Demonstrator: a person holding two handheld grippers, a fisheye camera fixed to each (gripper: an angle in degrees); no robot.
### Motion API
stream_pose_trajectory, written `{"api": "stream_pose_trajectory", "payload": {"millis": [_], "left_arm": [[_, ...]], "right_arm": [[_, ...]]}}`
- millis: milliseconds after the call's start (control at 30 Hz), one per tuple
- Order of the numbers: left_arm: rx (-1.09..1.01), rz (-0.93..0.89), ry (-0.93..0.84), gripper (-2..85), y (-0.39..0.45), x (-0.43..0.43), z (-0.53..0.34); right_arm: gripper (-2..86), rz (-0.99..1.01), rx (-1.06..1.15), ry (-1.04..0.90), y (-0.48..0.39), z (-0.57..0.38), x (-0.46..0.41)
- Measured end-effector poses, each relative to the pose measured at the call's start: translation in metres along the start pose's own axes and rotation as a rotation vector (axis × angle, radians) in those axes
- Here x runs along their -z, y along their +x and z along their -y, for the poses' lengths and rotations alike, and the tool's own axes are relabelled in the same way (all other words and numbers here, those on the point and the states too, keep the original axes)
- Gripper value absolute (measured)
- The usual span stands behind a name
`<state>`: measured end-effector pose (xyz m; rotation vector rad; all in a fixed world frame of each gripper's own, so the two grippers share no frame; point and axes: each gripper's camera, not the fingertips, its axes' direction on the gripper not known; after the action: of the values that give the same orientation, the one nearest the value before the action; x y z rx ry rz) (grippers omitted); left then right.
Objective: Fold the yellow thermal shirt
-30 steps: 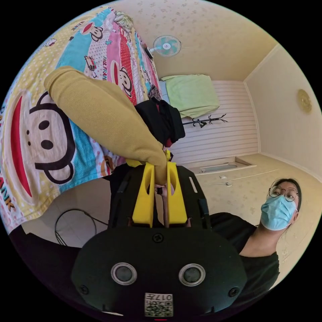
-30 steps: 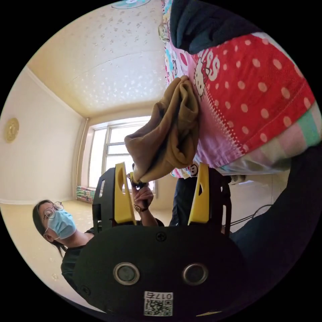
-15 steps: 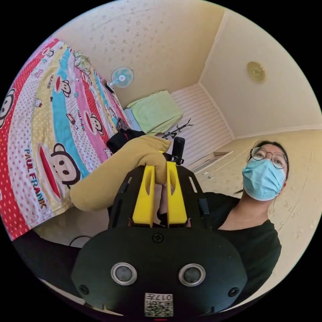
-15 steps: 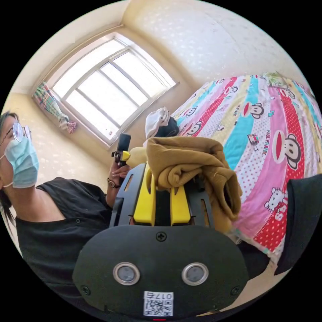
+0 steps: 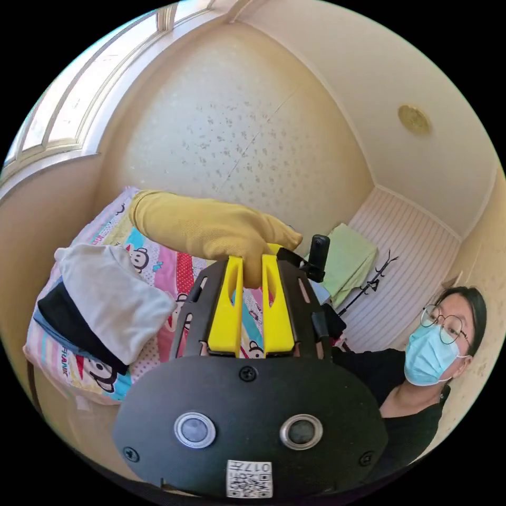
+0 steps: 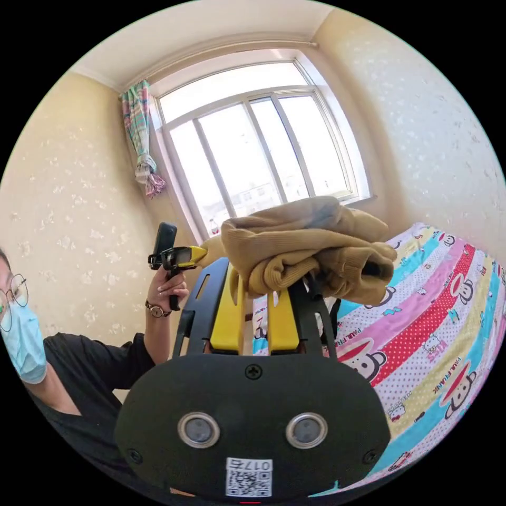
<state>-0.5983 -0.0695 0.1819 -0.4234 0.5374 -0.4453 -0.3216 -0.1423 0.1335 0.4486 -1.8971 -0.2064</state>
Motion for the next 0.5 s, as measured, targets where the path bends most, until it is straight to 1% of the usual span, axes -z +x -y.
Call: {"api": "stream_pose_trajectory", "payload": {"millis": [33,67,100,167,200,233,267,367,500], "left_arm": [[0.008,0.075,0.006,6.2,-0.021,-0.001,-0.003],[0.073,0.13,-0.01,6.3,-0.052,-0.007,-0.01],[0.121,0.147,-0.018,6.3,-0.069,-0.012,-0.015],[0.287,0.23,-0.075,6.5,-0.135,-0.038,-0.049],[0.312,0.265,-0.095,6.5,-0.147,-0.046,-0.058],[0.373,0.317,-0.149,6.7,-0.167,-0.062,-0.079],[0.404,0.315,-0.148,6.9,-0.177,-0.072,-0.097],[0.376,0.261,-0.032,6.6,-0.174,-0.076,-0.128],[0.39,0.243,0.015,7.2,-0.164,-0.077,-0.141]], "right_arm": [[4.8,0.007,-0.016,-0.009,0.008,0.001,-0.016],[4.9,0.004,-0.053,-0.05,0.024,0.001,-0.051],[4.9,-0.031,-0.092,-0.105,0.041,-0.005,-0.085],[4.9,-0.116,-0.156,-0.207,0.065,-0.025,-0.135],[4.7,-0.16,-0.201,-0.284,0.078,-0.043,-0.163],[4.6,-0.171,-0.22,-0.321,0.082,-0.053,-0.174],[4.2,-0.179,-0.23,-0.384,0.087,-0.07,-0.192],[3.5,-0.196,-0.202,-0.346,0.084,-0.093,-0.192],[3.2,-0.154,-0.228,-0.41,0.082,-0.095,-0.178]]}}
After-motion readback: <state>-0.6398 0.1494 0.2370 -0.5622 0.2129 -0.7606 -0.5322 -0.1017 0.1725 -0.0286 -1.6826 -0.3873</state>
